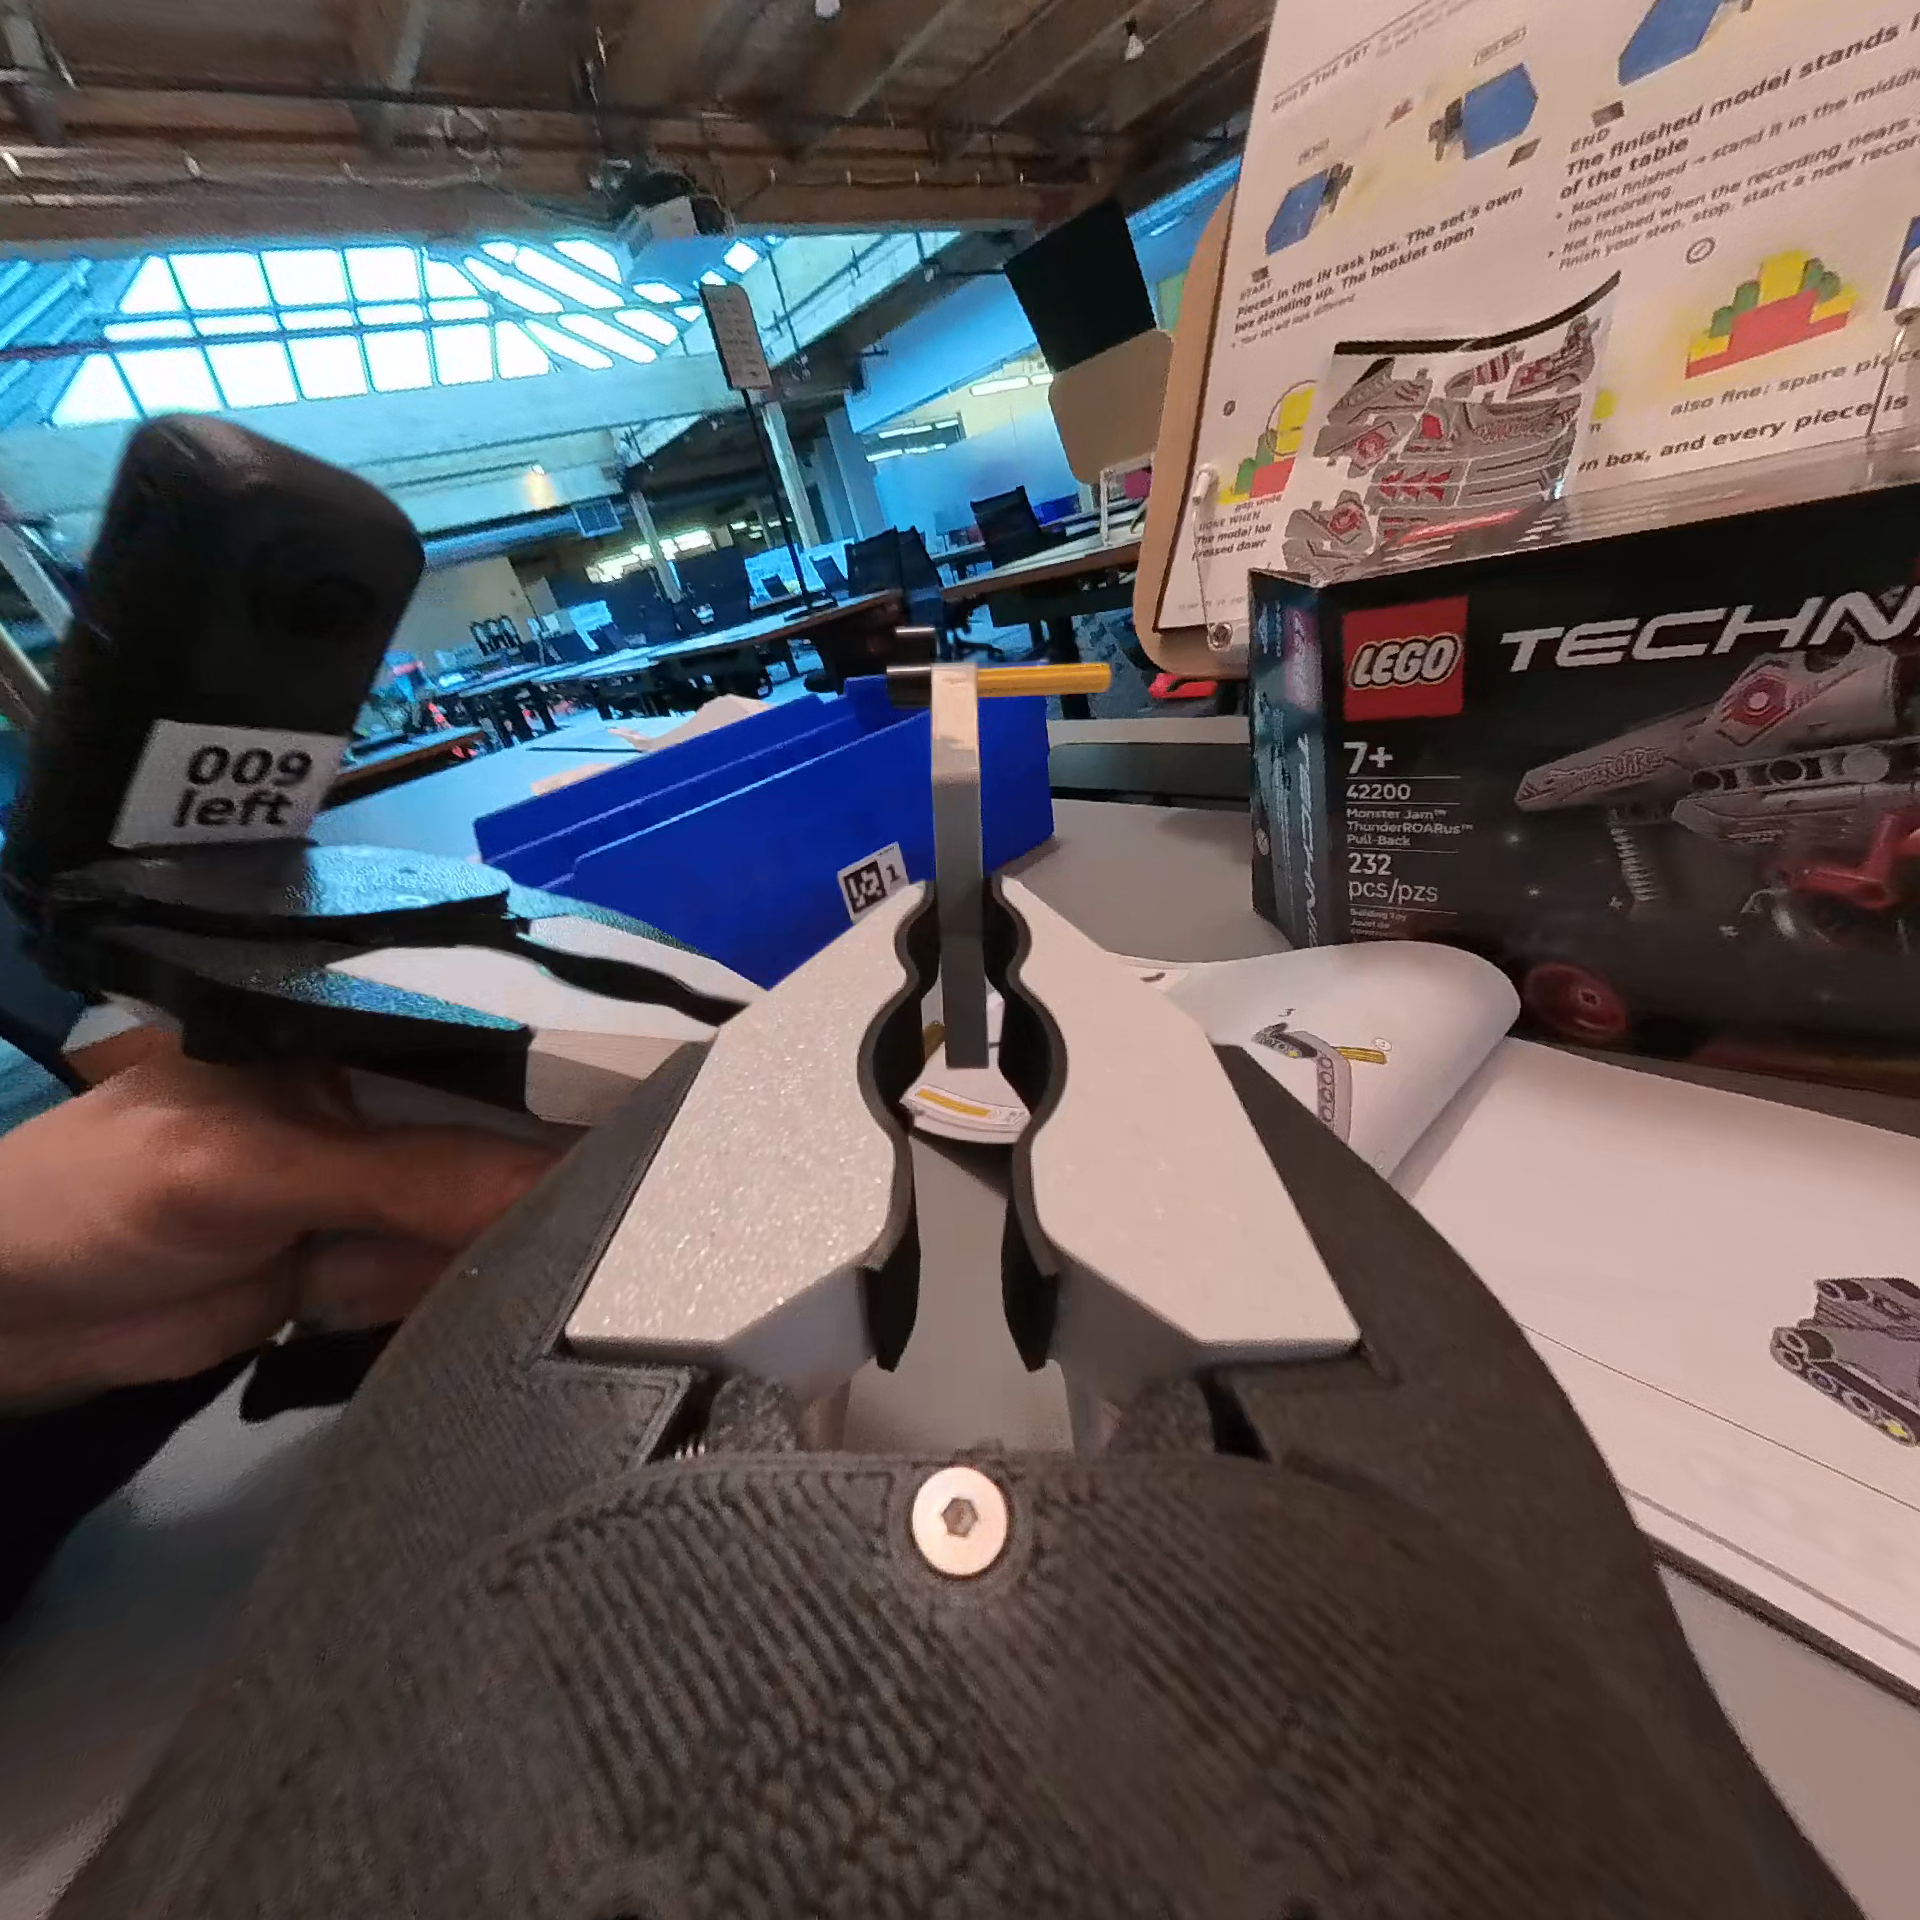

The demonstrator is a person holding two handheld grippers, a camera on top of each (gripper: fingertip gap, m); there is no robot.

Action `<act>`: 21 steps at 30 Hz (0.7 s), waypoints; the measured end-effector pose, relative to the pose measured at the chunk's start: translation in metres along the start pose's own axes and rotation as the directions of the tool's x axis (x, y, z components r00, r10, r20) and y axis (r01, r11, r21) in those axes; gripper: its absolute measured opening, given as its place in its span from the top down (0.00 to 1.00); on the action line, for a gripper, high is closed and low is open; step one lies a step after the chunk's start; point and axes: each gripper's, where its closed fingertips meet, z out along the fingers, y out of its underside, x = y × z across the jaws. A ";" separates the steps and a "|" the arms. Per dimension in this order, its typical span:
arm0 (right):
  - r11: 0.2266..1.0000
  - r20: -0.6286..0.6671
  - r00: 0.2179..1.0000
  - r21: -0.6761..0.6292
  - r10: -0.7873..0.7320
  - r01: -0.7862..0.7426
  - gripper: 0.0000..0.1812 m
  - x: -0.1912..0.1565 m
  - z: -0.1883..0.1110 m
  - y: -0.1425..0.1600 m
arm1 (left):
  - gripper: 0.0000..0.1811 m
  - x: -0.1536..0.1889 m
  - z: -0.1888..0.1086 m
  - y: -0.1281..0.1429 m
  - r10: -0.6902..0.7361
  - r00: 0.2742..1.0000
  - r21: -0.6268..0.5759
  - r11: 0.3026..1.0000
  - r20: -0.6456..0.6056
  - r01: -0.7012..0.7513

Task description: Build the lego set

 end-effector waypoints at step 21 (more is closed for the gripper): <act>0.962 0.010 0.968 -0.112 -0.250 0.249 0.97 -0.013 0.009 0.021 | 0.99 -0.014 -0.007 0.039 0.210 0.978 -0.290 0.935 -0.011 -0.204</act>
